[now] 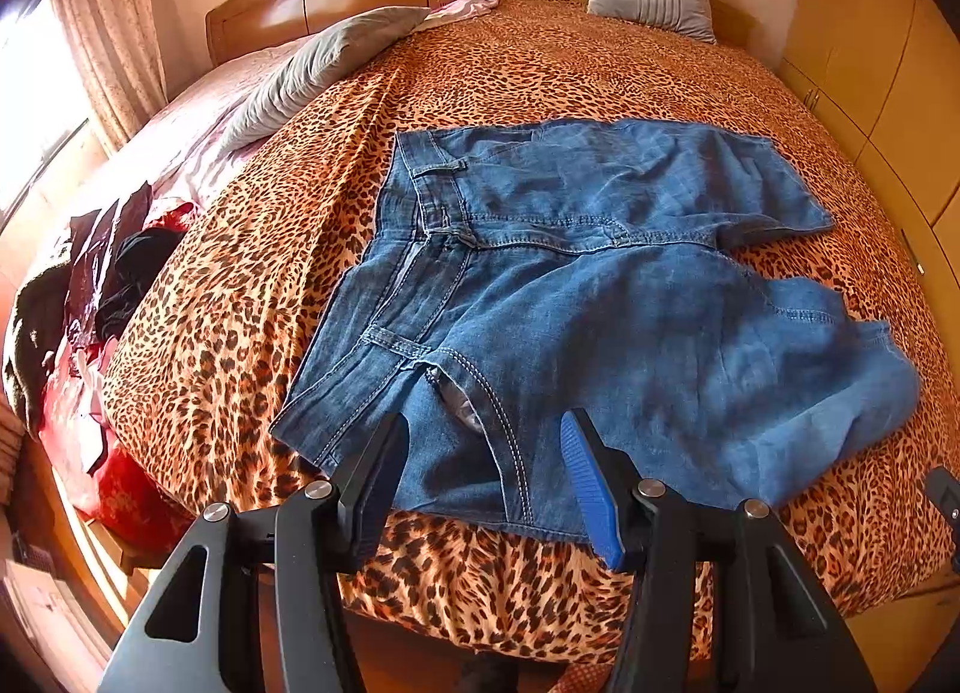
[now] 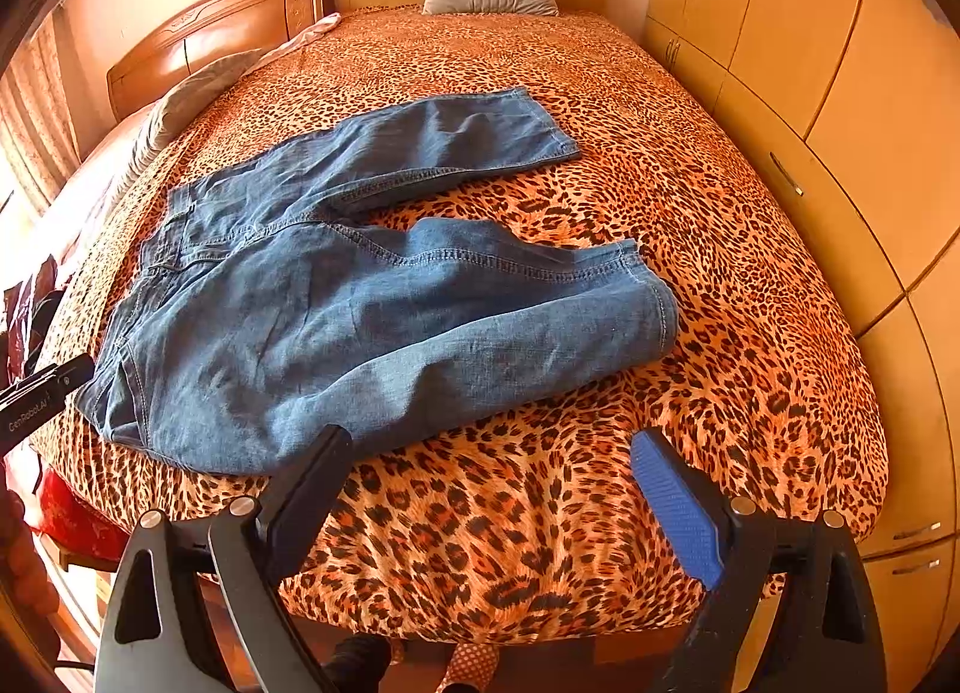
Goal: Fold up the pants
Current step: 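Close the left gripper on the waistband while the right closes on the hem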
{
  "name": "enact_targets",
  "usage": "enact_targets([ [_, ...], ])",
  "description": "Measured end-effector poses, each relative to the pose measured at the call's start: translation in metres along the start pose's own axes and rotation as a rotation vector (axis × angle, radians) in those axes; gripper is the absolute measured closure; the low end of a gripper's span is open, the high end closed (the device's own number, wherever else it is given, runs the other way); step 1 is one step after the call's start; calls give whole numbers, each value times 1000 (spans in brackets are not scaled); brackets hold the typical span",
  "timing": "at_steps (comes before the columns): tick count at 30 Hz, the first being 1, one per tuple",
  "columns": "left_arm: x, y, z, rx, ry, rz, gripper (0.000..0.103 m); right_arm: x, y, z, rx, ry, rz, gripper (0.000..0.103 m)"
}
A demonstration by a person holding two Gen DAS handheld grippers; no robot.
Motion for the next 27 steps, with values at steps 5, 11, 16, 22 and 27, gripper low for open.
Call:
enact_targets([
  [5, 13, 4, -3, 24, 9, -53, 49, 4, 0, 2, 23, 3, -16, 8],
  [11, 66, 33, -47, 27, 43, -224, 51, 9, 1, 18, 78, -36, -37, 8],
  [16, 117, 68, -81, 7, -65, -363, 51, 15, -3, 26, 120, -73, -64, 8],
  [22, 173, 68, -77, 58, -171, -535, 51, 24, -9, 18, 131, -89, -104, 8],
  [27, 203, 75, -62, 59, -198, -566, 50, 29, -12, 20, 174, -100, -130, 8],
])
Point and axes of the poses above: each gripper's, at about its wrist camera, not at the fingertips, and x roughly the way its jaws point, z to its right, y to its top, the point moved 5 cm from there along x, roughly the way its jaws point, and after that the axes turned 8 degrees about z, right-handed, at the moved point
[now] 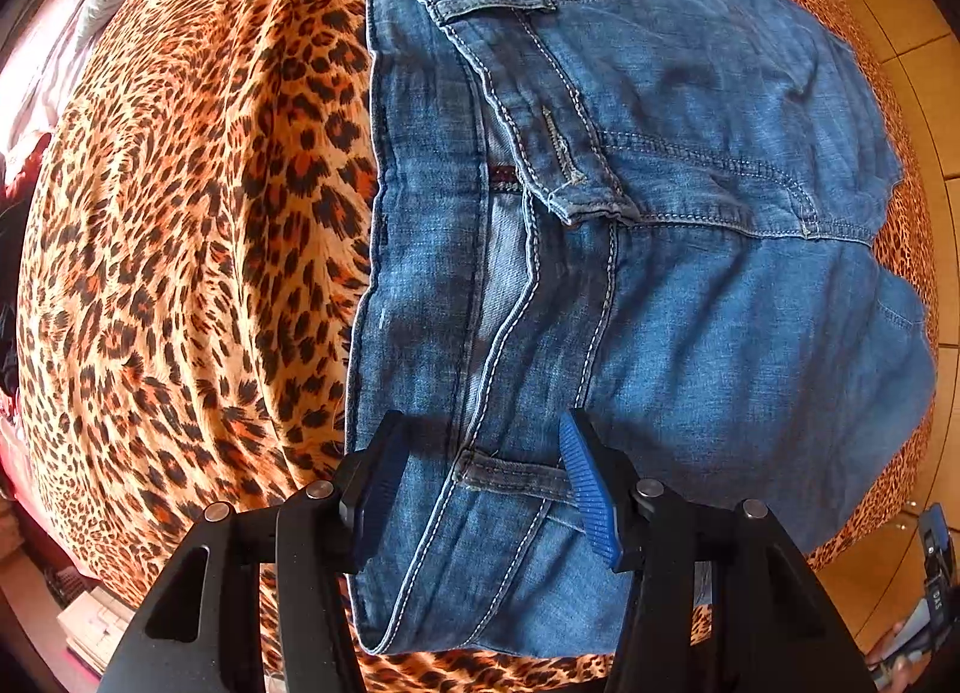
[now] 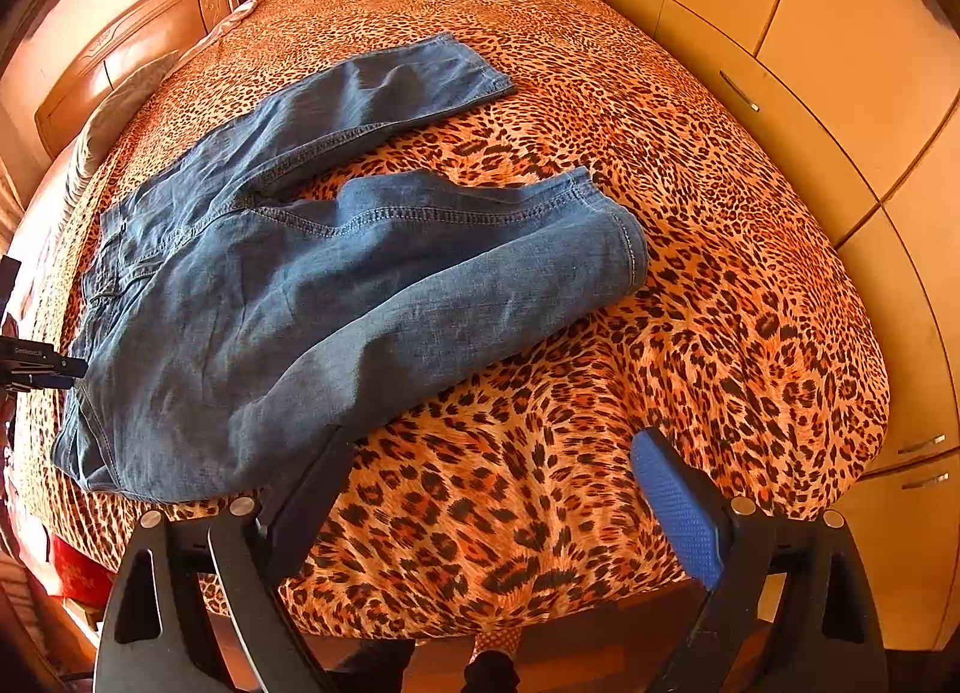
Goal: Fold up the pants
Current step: 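Close the left gripper on the waistband while the right closes on the hem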
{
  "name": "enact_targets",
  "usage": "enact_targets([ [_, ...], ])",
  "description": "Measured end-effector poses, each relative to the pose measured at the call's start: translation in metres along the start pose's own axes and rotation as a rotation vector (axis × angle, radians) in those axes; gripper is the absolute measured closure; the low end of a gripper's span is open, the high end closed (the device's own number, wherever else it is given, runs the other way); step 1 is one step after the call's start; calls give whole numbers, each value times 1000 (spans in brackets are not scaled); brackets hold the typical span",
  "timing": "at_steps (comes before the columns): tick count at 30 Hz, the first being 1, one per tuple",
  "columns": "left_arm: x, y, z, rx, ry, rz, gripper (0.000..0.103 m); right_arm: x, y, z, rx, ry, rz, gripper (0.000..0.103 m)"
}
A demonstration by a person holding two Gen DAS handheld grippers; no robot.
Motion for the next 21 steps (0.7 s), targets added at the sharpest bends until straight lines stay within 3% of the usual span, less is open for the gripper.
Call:
enact_targets([
  [4, 8, 15, 16, 48, 11, -7, 45, 5, 3, 14, 52, 18, -21, 8],
  [9, 18, 9, 40, 116, 56, 6, 44, 27, 34, 67, 150, -1, -23, 8],
  [12, 25, 4, 51, 99, 61, -5, 44, 56, 60, 97, 181, 9, -35, 8],
  [17, 35, -11, 65, -3, 96, -27, 44, 116, 81, 115, 183, 147, -108, 12],
  [19, 44, -21, 69, -37, 109, -34, 44, 129, 81, 111, 162, 256, -129, 23],
  [20, 44, -25, 70, -52, 117, -36, 45, 133, 80, 107, 147, 319, -146, 39],
  [21, 52, -28, 71, -67, 126, -36, 47, 133, 78, 101, 124, 378, -159, 63],
])
Point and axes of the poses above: each gripper's, at about its wrist camera, not at the fingertips, and x roughly the way its jaws point, z to its right, y to its top, the point moved 5 cm from there along x, roughly the way its jaws point, and after that the axes turned 8 degrees about z, right-handed, at the moved point
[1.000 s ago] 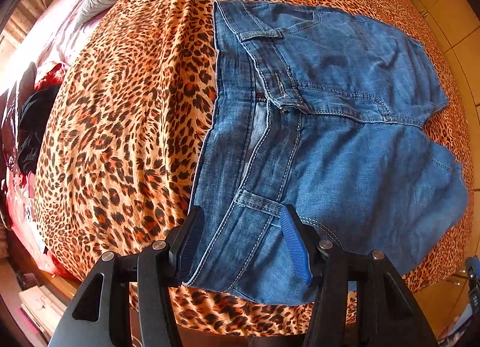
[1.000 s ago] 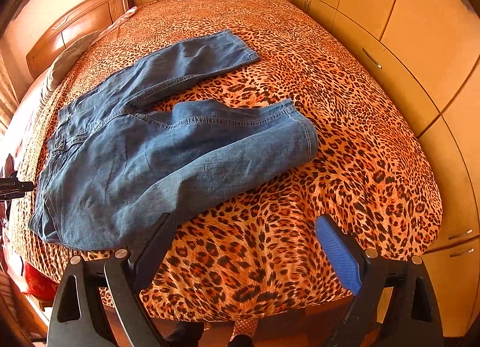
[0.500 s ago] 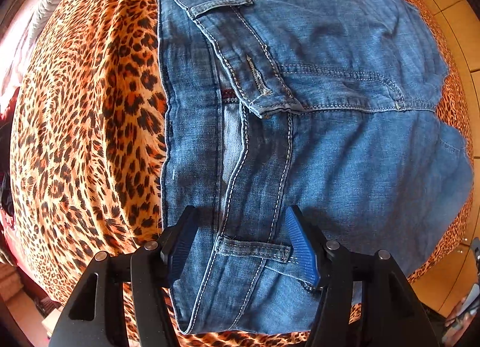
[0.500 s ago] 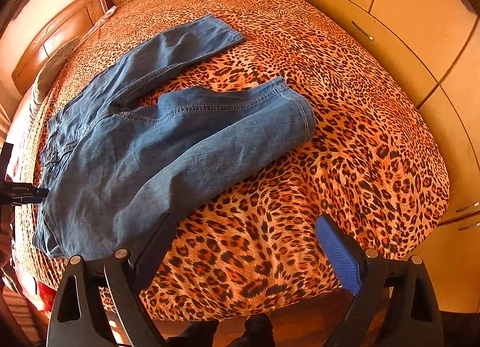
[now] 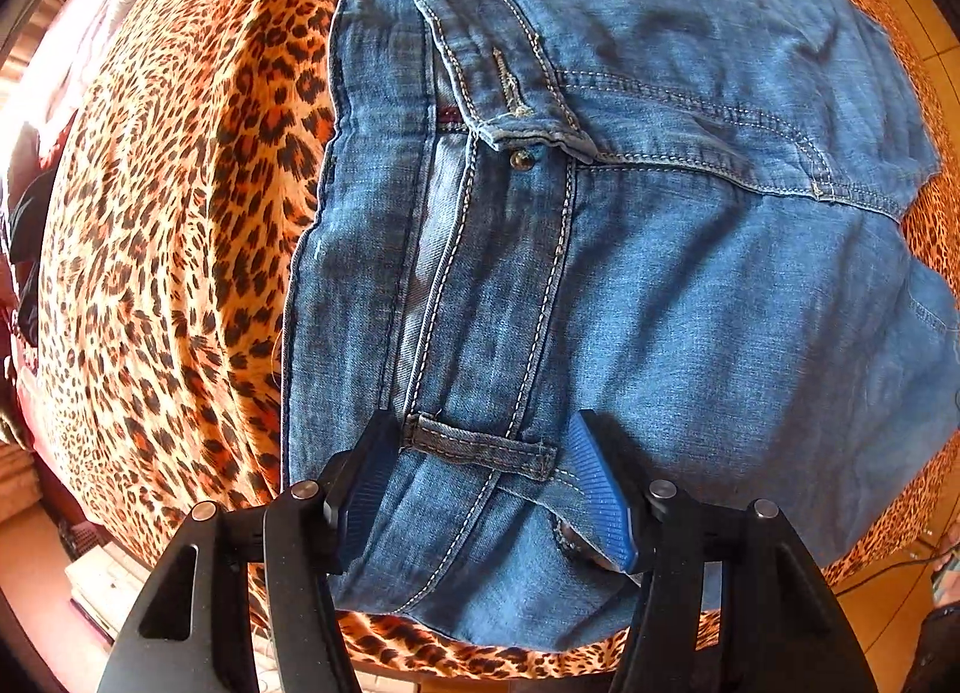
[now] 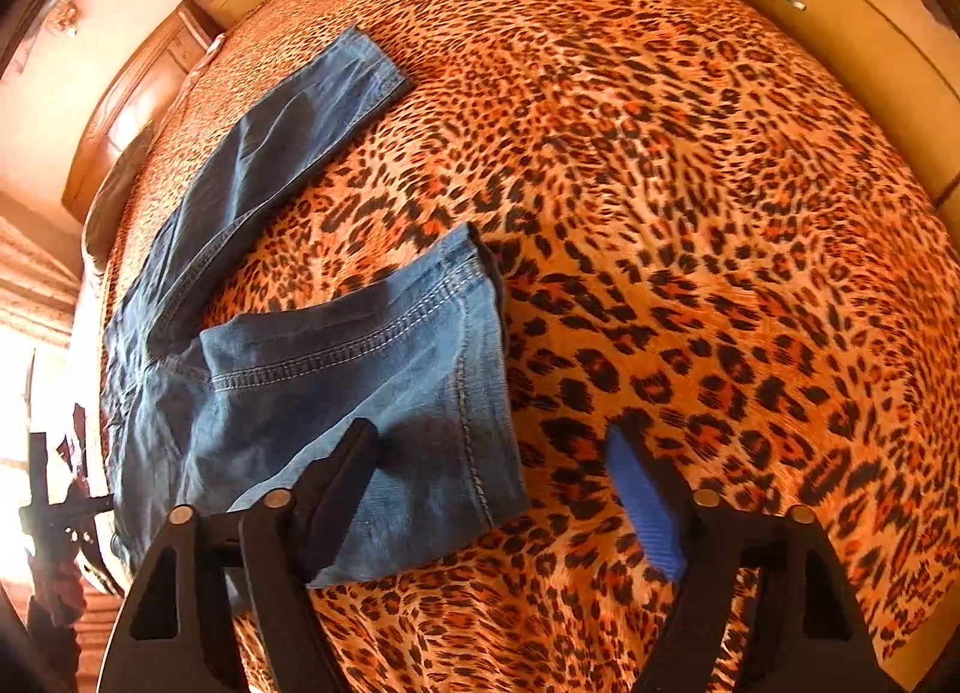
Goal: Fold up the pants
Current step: 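Close the left gripper on the waistband while the right closes on the hem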
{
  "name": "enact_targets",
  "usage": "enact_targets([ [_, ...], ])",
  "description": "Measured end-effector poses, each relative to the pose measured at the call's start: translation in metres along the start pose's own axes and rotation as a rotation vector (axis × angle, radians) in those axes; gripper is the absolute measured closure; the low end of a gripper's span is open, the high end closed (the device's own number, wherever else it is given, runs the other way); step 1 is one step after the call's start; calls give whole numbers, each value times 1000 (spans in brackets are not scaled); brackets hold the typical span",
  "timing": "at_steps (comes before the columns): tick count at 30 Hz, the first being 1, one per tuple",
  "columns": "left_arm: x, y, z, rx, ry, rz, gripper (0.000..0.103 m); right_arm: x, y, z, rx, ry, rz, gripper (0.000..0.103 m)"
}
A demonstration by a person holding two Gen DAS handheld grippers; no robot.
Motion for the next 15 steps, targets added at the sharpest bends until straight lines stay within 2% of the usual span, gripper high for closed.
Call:
enact_targets([
  [2, 3, -5, 4, -23, 47, 3, 56, 0, -3, -8, -67, 58, -33, 85],
  [4, 1, -13, 13, -44, 61, 3, 67, -9, -2, -14, -130, 90, -62, 89],
  [5, -3, -17, 20, -48, 73, 4, 80, -19, 2, -17, -148, 111, -70, 89],
  [7, -12, -24, 38, -29, 105, 14, 81, -49, 15, -22, -174, 148, -49, 90],
  [8, -9, -28, 44, -21, 125, 10, 88, -62, 22, -21, -187, 136, -39, 90],
  [10, 6, -36, 55, -26, 162, -37, 92, -70, 32, -9, -177, 73, -57, 88],
  [11, 18, -40, 57, -45, 177, -63, 92, -68, 37, 4, -162, 3, -65, 84],
  [13, 30, -42, 64, -85, 188, -68, 93, -61, 42, 35, -149, -219, -43, 76],
  [14, 32, -41, 69, -102, 184, -69, 95, -59, 44, 50, -111, -260, -38, 76],
  [15, 32, -43, 76, -107, 181, -66, 95, -59, 41, 63, -41, -223, -33, 76],
])
Point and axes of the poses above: each gripper's, at about its wrist camera, not at the fingertips, and x roughly the way its jaws point, z to its right, y to its top, the point moved 5 cm from there along x, roughly the way its jaws point, and after that the axes turned 8 degrees about z, right-handed, at the moved point
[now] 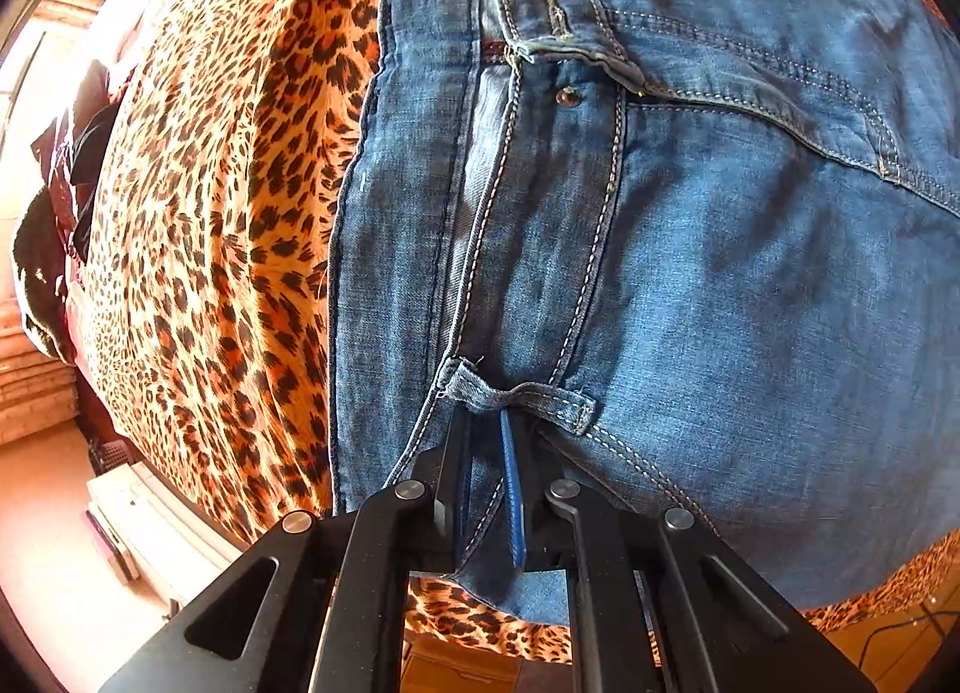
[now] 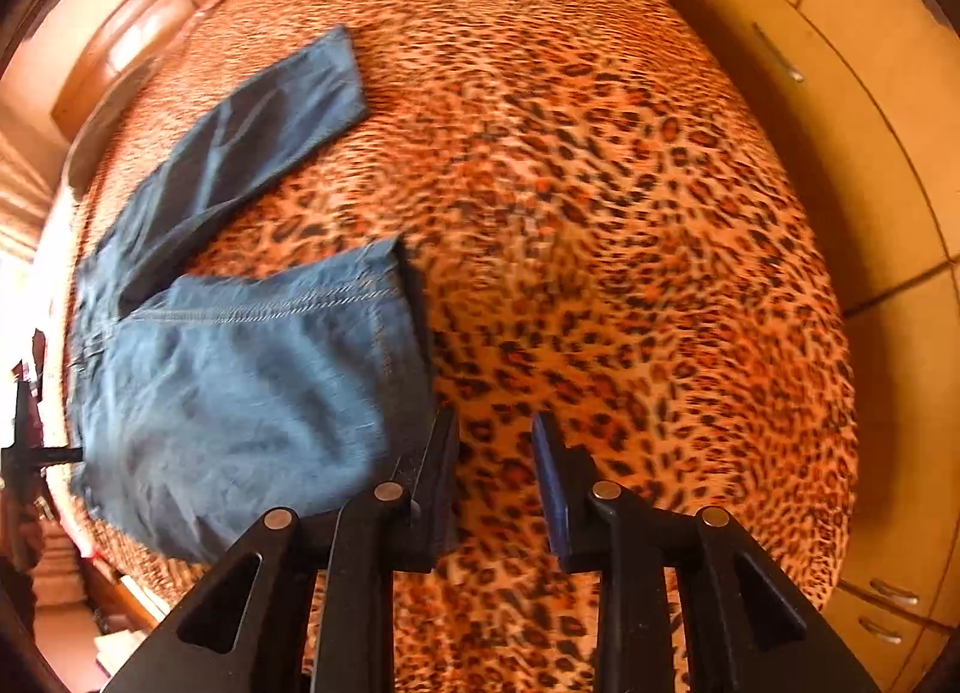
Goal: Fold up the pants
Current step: 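Close the left gripper on the waistband while the right closes on the hem, then lift the waistband with the left gripper while the right gripper lifts the leg hem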
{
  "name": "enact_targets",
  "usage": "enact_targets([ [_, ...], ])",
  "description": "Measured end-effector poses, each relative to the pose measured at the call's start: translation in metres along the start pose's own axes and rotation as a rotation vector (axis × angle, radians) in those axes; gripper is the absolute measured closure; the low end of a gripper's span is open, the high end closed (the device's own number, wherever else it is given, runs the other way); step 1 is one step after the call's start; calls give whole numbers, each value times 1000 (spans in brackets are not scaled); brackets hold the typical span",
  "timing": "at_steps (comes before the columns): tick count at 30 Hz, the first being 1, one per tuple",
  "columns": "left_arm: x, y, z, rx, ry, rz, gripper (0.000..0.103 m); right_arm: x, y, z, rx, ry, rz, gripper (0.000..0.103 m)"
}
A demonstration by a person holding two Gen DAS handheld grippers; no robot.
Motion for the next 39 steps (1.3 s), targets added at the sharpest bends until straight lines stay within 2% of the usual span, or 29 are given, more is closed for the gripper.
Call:
enact_targets([
  [2, 3, -3, 4, 5, 1, 8, 93, 0, -11, 18, 115, 142, -18, 76],
  [3, 5, -5, 7, 0, 0, 11, 93, 0, -20, 19, 127, 181, -21, 71],
  [6, 11, -12, 7, -32, -7, 13, 92, 11, -47, 8, 85, 229, -59, 55],
  [8, 12, -15, 11, -43, -1, 10, 92, 23, -60, -6, 89, 278, -91, 55],
  [10, 12, -20, 15, -46, 13, 1, 91, 27, -69, -16, 110, 350, -92, 62],
  [11, 11, -22, 17, -51, 19, -3, 91, 28, -72, -20, 86, 337, -106, 86],
  [12, 7, -25, 19, -57, 25, -5, 90, 28, -75, -20, 63, 305, -125, 94],
  [14, -7, -39, 9, -72, 29, -3, 90, 33, -75, -15, 39, 241, -143, 92],
  [16, -13, -56, -1, -85, 18, 8, 90, 37, -82, -15, -28, 181, -204, 83],
  [18, -19, -68, -6, -97, -22, 8, 90, 28, -77, -15, -52, 180, -211, 82],
  [21, -43, -76, -23, -121, -126, 44, 90, 0, -44, -18, -33, 190, -116, 80],
  [23, -58, -67, -35, -151, -181, 97, 90, -14, -14, -23, 13, 220, -50, 76],
  [25, -69, -50, -45, -178, -218, 148, 83, -18, 16, -38, 31, 250, -6, 70],
  [27, -75, -31, -50, -209, -229, 175, 58, -15, 46, -62, 26, 271, 26, 69],
  [28, -72, -20, -57, -220, -243, 186, 56, -12, 60, -74, 20, 284, 36, 69],
  [32, -67, 28, -50, -271, -308, 165, 55, 17, 113, -137, -18, 301, 50, 68],
  [34, -62, 49, -42, -301, -326, 154, 56, 33, 133, -161, -47, 293, 40, 63],
  [36, -52, 65, -35, -324, -335, 141, 56, 51, 152, -178, -73, 263, 37, 60],
  [39, -26, 120, -57, -322, -337, 105, 56, 76, 182, -183, -55, 230, 35, 60],
])
Point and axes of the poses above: each gripper's, at about its wrist camera, not at the fingertips, and x roughly the way its jaws point, z to its right, y to its top, the point moved 5 cm from there along x, roughly the way its jaws point, and after that the axes turned 8 degrees about z, right-handed, at the moved point
